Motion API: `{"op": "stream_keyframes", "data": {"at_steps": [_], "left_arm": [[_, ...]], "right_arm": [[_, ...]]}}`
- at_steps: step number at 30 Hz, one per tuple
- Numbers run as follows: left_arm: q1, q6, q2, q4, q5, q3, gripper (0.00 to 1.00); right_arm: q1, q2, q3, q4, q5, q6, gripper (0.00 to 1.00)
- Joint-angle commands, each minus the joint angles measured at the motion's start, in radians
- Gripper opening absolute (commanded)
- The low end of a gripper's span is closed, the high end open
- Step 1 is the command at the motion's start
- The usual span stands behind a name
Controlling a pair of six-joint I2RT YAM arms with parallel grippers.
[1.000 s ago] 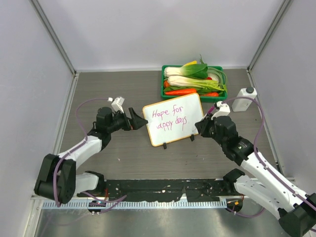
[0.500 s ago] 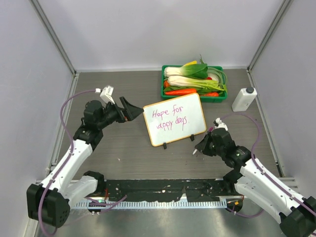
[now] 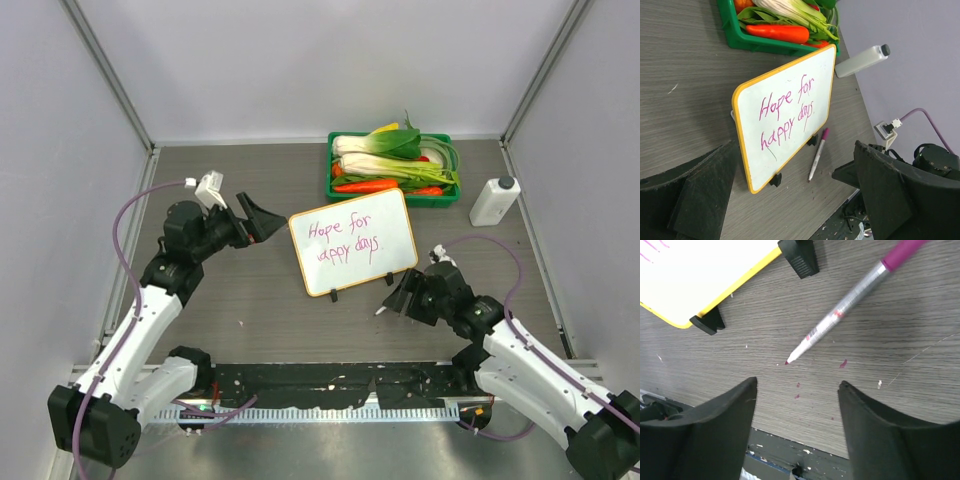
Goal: Write a sentence on the whiteboard
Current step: Place the whiteboard marker at the center of the board, then reset both arms
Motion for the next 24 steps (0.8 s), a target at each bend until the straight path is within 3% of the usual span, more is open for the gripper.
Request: {"op": "stream_keyframes", "data": {"at_steps": [1, 7, 15, 19, 24], "left_arm": [[-0.002, 0.006, -0.022, -0.022, -0.016, 0.04, 1.0], [-0.002, 0.015, 0.003, -0.046, -0.035, 0.065, 1.0], [-0.002, 0.059, 0.021, -0.131, -0.174, 0.094, 1.0], [-0.002, 0.096, 0.001, -0.16, -0.24, 0.099, 1.0], [-0.004, 0.199, -0.025, -0.142, -0.291, 0.079, 1.0]], "right_arm": [[-0.003, 0.015, 0.092, 0.016, 0.004, -0.028, 0.75], [-0.002, 0.045, 0.181, 0.001, 0.052, -0.089, 0.8], [-0.003, 0.058, 0.346, -0.06, 0.288, -0.232, 0.81], [-0.003, 0.045, 0.377, -0.024, 0.375, -0.295, 0.81], [-0.002, 0.061, 0.394, 0.093, 0.365, -0.422, 0.87]]}}
